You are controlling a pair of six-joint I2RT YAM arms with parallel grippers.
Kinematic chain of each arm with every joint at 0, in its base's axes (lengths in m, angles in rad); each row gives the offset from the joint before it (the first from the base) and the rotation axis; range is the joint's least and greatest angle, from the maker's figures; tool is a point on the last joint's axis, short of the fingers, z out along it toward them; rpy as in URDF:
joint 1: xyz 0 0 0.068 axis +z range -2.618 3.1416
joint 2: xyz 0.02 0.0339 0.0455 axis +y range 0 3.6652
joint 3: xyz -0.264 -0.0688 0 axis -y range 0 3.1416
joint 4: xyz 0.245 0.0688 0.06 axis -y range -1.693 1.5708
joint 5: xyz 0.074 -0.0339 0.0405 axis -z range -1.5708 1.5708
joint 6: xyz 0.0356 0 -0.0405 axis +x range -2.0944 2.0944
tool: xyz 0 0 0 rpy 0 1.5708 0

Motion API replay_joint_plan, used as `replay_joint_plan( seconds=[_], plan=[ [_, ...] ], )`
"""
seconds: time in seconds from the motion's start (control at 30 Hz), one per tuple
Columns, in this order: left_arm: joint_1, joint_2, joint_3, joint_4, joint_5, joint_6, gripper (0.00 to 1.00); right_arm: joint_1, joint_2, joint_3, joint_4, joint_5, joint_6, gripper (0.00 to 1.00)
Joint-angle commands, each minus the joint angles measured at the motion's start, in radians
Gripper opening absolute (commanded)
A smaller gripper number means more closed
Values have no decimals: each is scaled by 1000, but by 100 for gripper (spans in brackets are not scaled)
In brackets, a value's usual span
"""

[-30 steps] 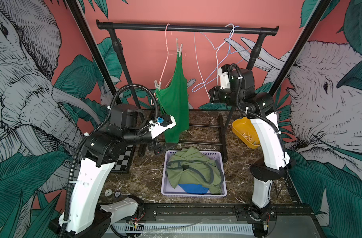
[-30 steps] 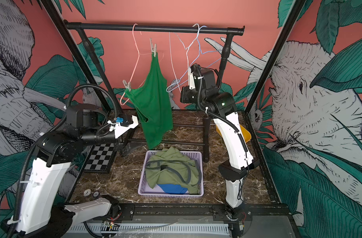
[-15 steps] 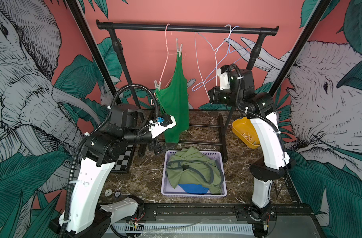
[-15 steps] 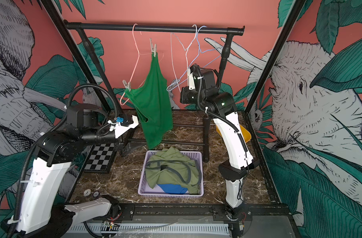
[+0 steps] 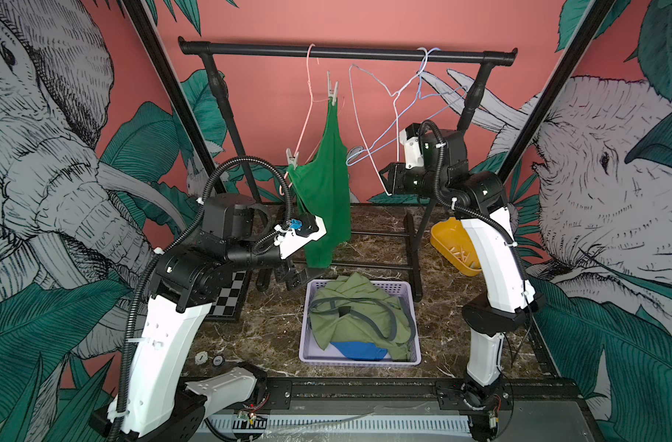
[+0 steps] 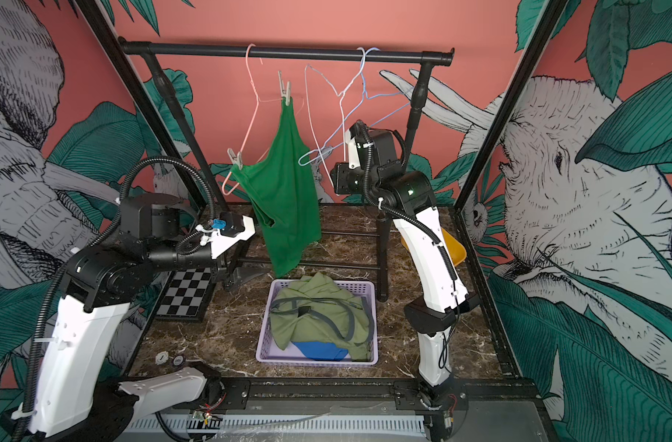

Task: Remove the clothespins securing tank tops to the hanger
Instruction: Place the hanger on the clothesline.

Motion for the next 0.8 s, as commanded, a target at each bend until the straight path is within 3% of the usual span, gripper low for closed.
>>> replay_joint_plan(
  seconds=[0.0, 0.53, 0.77],
  plan=[
    [-3, -14, 3, 4, 27, 10, 98, -2, -72, -32, 36, -44, 8, 45],
    [-3, -21, 18, -33, 39, 43, 99, -2, -375, -254, 202, -239, 31, 61],
    [-3, -10, 35, -43, 45, 45, 99, -3, -389, -249, 273, -345, 38, 68]
  ],
)
